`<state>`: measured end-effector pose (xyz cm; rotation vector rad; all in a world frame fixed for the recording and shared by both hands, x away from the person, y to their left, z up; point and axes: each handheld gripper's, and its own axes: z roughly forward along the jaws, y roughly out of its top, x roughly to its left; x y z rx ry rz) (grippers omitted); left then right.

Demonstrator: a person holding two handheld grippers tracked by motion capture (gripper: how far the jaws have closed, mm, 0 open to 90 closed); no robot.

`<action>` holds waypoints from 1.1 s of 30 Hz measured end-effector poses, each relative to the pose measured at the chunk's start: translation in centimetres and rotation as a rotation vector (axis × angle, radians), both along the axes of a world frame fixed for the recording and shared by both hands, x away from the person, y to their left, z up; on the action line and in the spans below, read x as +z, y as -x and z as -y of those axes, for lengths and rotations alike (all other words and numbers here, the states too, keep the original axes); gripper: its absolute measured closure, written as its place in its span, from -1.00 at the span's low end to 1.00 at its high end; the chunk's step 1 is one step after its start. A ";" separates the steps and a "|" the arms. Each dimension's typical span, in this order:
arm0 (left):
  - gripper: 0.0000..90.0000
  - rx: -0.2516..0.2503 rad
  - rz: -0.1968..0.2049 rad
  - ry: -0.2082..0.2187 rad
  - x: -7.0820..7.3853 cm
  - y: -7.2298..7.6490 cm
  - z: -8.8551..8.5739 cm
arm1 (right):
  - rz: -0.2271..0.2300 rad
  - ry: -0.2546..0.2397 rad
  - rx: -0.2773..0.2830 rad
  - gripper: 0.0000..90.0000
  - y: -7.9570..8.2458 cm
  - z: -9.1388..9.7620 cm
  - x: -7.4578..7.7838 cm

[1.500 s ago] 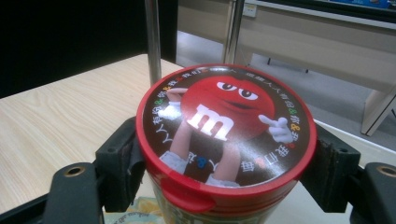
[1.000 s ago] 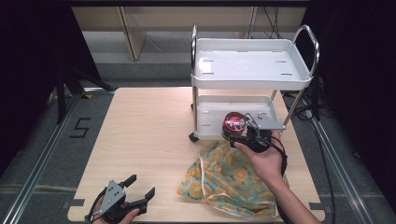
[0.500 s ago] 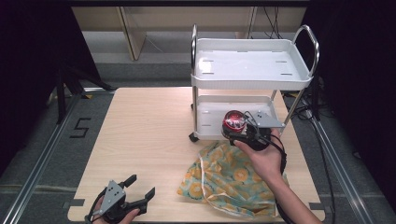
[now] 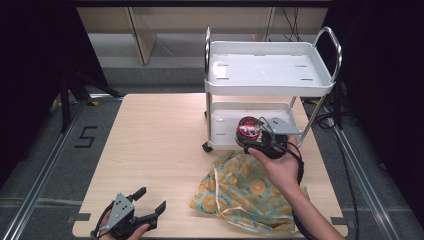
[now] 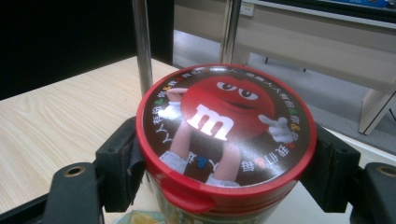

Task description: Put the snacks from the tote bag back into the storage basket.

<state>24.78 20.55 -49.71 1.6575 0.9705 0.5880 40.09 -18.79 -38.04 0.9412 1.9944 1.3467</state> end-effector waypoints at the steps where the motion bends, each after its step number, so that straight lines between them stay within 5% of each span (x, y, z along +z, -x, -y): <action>1: -0.60 0.000 0.000 0.000 0.0 0.0 0.0 | -0.005 -0.002 -0.001 -0.41 0.0 0.0 0.0; 23: -0.60 0.001 -0.001 -0.001 0.0 0.0 0.0 | -0.023 -0.012 -0.010 -0.41 -0.6 -0.4 -0.1; 26: -0.60 0.002 -0.005 0.006 0.0 0.0 0.0 | 0.013 0.018 -0.020 -0.41 -0.9 -0.2 0.0; 33: -0.60 -0.002 -0.001 0.005 0.0 0.0 0.0 | -0.020 0.015 -0.006 -0.41 -1.1 -0.5 -0.3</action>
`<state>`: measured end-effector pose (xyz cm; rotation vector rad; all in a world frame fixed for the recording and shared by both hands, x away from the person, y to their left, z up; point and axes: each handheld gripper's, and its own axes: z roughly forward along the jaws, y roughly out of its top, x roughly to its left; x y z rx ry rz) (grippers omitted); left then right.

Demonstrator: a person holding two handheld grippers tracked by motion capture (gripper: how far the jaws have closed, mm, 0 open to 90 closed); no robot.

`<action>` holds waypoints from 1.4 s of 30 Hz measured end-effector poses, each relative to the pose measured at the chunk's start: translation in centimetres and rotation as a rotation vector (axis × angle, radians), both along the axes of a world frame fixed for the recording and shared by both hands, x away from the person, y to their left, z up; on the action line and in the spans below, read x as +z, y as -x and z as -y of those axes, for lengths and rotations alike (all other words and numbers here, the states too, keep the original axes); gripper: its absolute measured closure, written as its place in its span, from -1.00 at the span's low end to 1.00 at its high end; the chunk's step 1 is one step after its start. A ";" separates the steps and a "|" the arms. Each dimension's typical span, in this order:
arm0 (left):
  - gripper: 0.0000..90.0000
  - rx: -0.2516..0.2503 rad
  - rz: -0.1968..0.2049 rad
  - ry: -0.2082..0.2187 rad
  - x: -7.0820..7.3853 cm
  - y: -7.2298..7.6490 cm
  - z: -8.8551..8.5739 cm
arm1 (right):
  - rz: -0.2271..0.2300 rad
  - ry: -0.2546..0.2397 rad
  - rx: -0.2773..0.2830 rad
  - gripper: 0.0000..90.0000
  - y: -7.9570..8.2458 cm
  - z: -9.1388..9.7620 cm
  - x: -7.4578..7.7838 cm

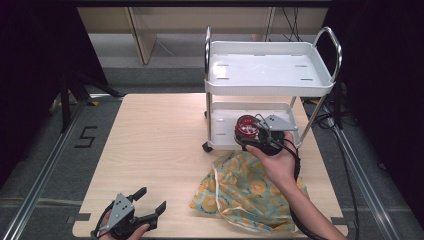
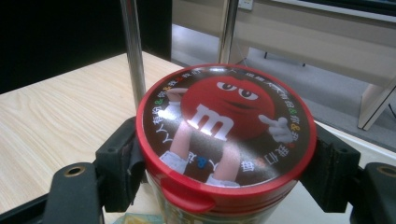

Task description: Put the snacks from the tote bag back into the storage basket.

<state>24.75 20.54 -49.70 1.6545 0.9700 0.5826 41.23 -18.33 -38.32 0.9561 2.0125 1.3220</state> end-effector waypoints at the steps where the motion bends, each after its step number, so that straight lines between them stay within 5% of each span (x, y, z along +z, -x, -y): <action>1: -0.60 0.000 0.000 0.000 0.0 0.0 0.0 | 0.000 0.000 0.000 -0.41 0.0 0.0 0.0; 42: -0.60 -0.006 0.016 0.006 0.1 0.1 0.0 | 0.016 0.013 -0.025 -0.41 -2.5 -1.6 0.3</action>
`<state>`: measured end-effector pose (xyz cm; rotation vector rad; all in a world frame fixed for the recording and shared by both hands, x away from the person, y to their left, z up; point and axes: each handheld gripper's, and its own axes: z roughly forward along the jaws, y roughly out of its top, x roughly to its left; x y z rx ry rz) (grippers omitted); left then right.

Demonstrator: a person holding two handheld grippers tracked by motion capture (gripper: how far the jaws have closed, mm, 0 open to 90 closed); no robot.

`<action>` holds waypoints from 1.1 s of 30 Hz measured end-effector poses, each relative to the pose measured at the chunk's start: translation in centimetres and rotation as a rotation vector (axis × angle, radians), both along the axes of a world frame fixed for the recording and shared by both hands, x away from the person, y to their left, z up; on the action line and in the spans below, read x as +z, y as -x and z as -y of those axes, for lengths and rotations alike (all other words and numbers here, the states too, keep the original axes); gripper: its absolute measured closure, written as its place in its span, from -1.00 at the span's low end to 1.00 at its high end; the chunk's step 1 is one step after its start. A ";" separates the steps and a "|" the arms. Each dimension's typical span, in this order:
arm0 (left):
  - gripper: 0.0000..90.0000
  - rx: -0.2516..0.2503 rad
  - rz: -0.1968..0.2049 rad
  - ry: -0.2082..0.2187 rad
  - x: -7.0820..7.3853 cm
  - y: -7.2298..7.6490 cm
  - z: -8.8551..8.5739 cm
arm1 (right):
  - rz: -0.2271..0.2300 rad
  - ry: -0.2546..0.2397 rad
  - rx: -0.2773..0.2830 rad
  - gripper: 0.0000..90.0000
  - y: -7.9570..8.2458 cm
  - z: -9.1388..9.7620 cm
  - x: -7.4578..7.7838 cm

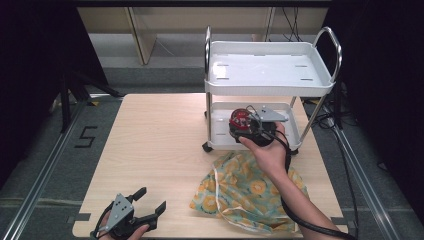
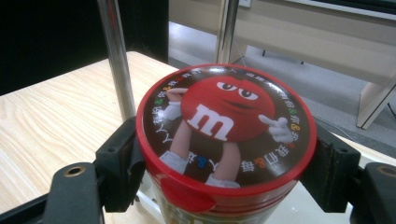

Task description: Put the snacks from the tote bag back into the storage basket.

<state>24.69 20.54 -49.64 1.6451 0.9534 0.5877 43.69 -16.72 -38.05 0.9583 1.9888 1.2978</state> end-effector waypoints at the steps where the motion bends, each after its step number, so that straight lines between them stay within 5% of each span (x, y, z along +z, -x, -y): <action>1: -0.60 0.004 -0.004 -0.004 0.0 0.1 0.0 | -0.012 -0.002 0.011 -0.41 -0.1 0.0 0.0; 5: -0.60 0.003 -0.003 -0.002 0.0 0.0 0.0 | -0.048 -0.018 -0.003 -0.41 -0.1 -0.3 0.0; 7: -0.60 0.003 -0.004 -0.001 0.0 0.1 0.0 | -0.011 -0.004 -0.007 -0.41 -0.4 -0.3 -0.2; 14: -0.60 0.014 -0.010 -0.002 0.1 0.1 -0.1 | -0.048 -0.003 -0.006 -0.41 -0.7 -0.5 -0.3; 31: -0.60 0.017 -0.008 -0.002 0.1 0.2 -0.1 | -0.039 0.020 -0.011 -0.41 -2.0 -1.2 -0.8; 33: -0.60 0.014 -0.005 -0.003 0.1 0.2 -0.2 | -0.069 0.000 -0.024 -0.41 -2.0 -1.6 -0.8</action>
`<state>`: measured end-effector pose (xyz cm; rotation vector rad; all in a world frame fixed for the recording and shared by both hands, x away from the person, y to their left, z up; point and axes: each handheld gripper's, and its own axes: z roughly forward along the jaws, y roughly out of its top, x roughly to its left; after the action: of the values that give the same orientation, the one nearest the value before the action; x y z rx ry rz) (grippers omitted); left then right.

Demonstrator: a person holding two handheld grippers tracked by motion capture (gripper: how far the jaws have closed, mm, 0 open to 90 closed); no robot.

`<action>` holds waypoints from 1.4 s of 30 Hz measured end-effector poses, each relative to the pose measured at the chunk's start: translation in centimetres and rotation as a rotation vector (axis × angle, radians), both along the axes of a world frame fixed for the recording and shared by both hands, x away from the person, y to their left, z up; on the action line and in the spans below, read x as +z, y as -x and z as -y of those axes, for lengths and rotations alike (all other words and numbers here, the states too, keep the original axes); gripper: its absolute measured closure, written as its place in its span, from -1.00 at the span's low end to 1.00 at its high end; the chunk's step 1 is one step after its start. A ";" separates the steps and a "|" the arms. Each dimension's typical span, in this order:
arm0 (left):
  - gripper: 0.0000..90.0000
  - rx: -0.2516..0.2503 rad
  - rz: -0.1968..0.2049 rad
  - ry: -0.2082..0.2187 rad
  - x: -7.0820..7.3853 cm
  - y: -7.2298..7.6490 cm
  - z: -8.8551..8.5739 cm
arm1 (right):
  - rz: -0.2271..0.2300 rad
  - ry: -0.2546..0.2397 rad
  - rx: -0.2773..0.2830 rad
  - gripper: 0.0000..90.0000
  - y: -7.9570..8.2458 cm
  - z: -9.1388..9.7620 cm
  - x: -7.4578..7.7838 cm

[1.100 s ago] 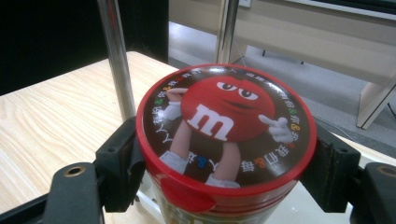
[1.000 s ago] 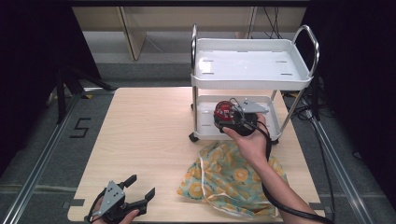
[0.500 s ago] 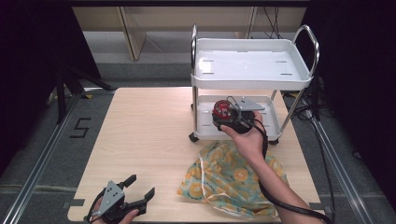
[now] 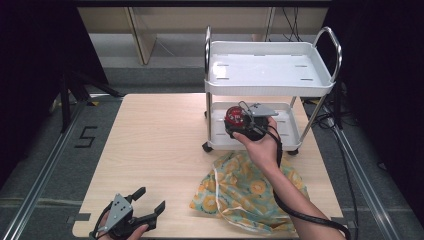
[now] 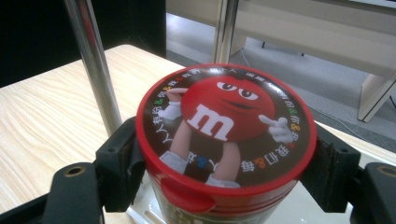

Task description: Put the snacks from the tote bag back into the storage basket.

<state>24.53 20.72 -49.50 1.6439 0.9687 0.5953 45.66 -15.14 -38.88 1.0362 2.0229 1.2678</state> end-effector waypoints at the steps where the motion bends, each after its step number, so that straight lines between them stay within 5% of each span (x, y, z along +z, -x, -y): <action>1: -0.60 -0.002 -0.001 0.000 0.0 0.0 0.0 | 0.021 0.017 0.018 -0.41 -0.2 0.0 0.0; 42: -0.60 0.011 0.005 0.020 0.1 0.0 -0.1 | 0.031 0.033 -0.002 -0.41 -1.8 -0.9 -0.8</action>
<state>24.55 20.83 -49.43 1.6193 0.9781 0.5950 47.49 -14.23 -39.69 0.9971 2.0127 1.2383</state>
